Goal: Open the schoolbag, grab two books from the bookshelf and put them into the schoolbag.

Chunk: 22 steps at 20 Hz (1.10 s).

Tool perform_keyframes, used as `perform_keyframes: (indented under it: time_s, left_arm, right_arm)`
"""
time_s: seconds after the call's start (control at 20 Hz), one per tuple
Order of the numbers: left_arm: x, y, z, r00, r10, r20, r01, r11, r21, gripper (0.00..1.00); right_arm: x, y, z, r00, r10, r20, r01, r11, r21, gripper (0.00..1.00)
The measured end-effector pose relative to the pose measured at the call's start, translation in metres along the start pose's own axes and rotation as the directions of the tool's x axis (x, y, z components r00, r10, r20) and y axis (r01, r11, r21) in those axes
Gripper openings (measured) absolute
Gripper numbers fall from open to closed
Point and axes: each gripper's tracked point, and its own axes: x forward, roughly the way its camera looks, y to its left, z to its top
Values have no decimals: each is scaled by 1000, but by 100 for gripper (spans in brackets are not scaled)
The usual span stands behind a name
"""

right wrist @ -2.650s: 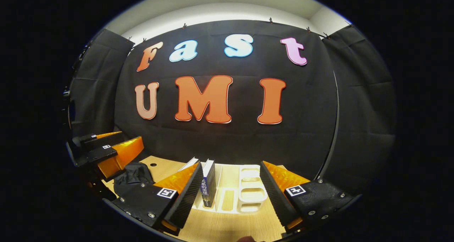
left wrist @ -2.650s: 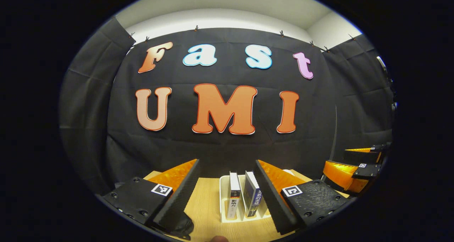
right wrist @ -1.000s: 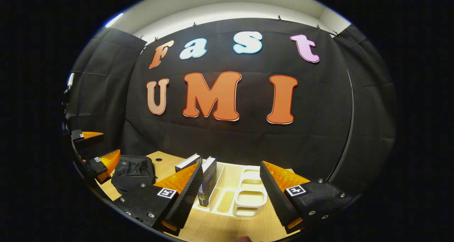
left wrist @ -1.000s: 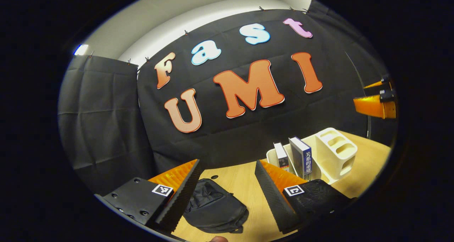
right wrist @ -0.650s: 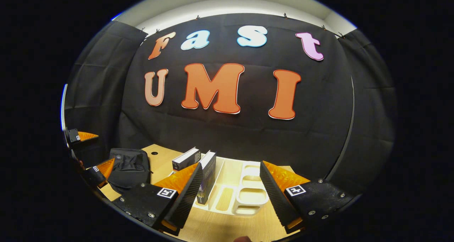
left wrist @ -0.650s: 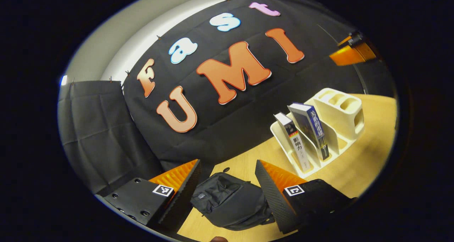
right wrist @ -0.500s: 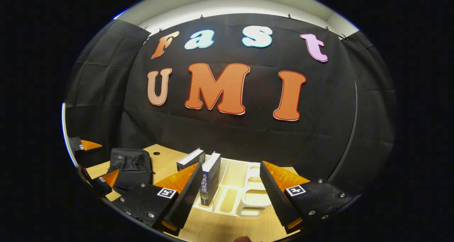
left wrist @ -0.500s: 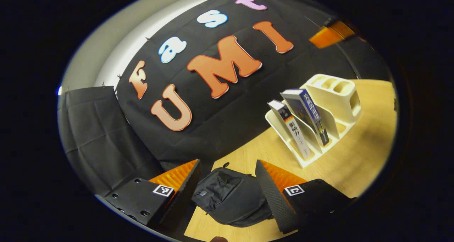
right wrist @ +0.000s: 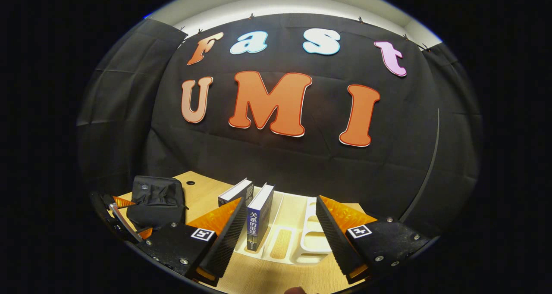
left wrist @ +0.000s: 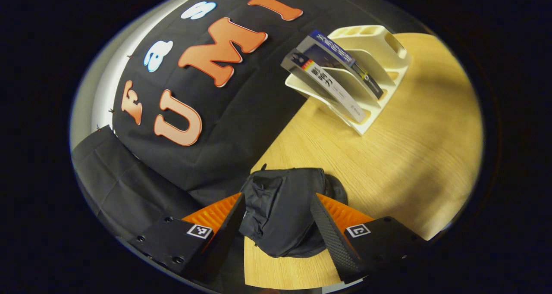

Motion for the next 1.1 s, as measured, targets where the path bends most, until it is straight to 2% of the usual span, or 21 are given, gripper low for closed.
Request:
perform_keyframes:
  time_s: [0.3, 0.6, 0.75, 0.8, 0.85, 0.9, 0.95, 1.0, 1.1]
  left_arm:
    - [21, -30, -40, 995, -29, -96, 32, 999, 31, 96]
    - [51, -31, -52, 990, -8, -140, 20, 996, 90, 95]
    - [57, -18, -48, 990, 42, -131, -25, 992, 127, 94]
    - [58, -13, -43, 992, 56, -117, -41, 991, 128, 92]
    - [61, -12, -44, 991, 53, -119, -38, 992, 123, 81]
    - [66, -12, -47, 991, 45, -123, -31, 993, 117, 77]
    - [68, -11, -49, 990, 32, -139, -17, 993, 113, 72]
    - [73, -11, -52, 989, 18, -148, -1, 994, 109, 72]
    - [82, -12, -54, 987, -16, -158, 29, 996, 79, 62]
  right_arm:
    - [8, 1, 0, 1000, -6, -7, 6, 1000, -12, 96]
    - [17, 8, 10, 1000, 3, 0, -3, 1000, -15, 96]
    - [20, 14, 16, 1000, 9, 5, -9, 1000, -28, 96]
    - [21, 14, 22, 1000, 11, 14, -10, 1000, -26, 96]
    - [25, 18, 28, 1000, 19, 21, -19, 1000, -24, 96]
    - [28, 22, 33, 999, 23, 23, -23, 999, -30, 95]
    - [30, 26, 38, 999, 29, 26, -28, 999, -42, 95]
    - [35, 28, 43, 999, 28, 28, -27, 998, -58, 96]
    - [43, 33, 51, 999, 32, 32, -30, 997, -69, 96]
